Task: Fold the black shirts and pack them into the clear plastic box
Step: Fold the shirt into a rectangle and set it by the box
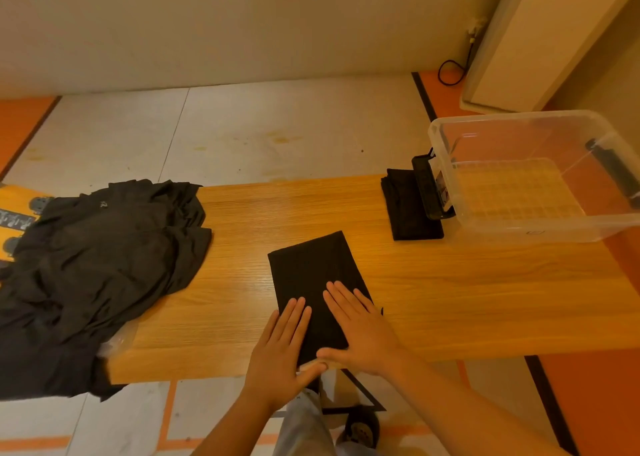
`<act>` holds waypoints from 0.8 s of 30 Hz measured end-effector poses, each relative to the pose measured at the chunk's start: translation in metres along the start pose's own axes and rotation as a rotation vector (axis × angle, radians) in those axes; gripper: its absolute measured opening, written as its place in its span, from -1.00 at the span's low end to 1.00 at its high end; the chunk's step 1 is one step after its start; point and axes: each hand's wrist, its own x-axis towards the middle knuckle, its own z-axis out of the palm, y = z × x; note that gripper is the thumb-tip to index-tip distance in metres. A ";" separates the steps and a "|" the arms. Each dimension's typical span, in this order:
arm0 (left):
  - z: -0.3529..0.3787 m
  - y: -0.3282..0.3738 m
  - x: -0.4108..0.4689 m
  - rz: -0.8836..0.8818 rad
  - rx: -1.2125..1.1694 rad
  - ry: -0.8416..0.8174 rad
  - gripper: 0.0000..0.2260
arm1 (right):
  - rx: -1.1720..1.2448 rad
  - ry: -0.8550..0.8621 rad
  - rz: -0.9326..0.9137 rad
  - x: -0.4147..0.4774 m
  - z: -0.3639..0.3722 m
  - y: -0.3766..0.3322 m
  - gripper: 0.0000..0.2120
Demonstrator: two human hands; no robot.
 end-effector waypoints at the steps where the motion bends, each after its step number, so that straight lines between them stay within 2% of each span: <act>1: -0.001 0.000 -0.003 0.009 0.005 -0.005 -0.14 | -0.003 0.004 -0.007 -0.004 0.003 0.000 0.03; 3: 0.000 0.001 -0.011 0.034 0.011 -0.015 -0.17 | -0.042 -0.005 -0.014 -0.016 0.011 -0.002 0.08; 6: 0.005 0.002 -0.023 0.064 0.016 0.021 -0.35 | -0.087 0.019 -0.043 -0.036 0.022 -0.004 0.04; 8: 0.008 0.004 -0.029 0.067 -0.001 0.048 -0.35 | -0.087 0.059 -0.087 -0.047 0.027 -0.003 0.01; 11: -0.001 0.005 -0.032 0.094 -0.031 0.042 -0.26 | -0.079 0.096 -0.083 -0.056 0.033 0.003 0.12; 13: -0.009 0.004 -0.034 0.108 -0.064 0.026 -0.34 | -0.073 0.115 -0.083 -0.060 0.033 0.008 0.12; 19: -0.026 -0.005 -0.042 0.058 -0.222 -0.188 -0.38 | -0.020 0.205 -0.125 -0.069 0.029 0.016 -0.14; 22: -0.040 -0.003 -0.038 0.029 -0.277 -0.153 -0.40 | 0.122 0.249 -0.091 -0.066 0.015 0.014 -0.52; 24: -0.051 -0.002 -0.033 -0.060 -0.345 -0.158 -0.47 | 0.228 0.240 -0.027 -0.058 -0.002 0.015 -0.72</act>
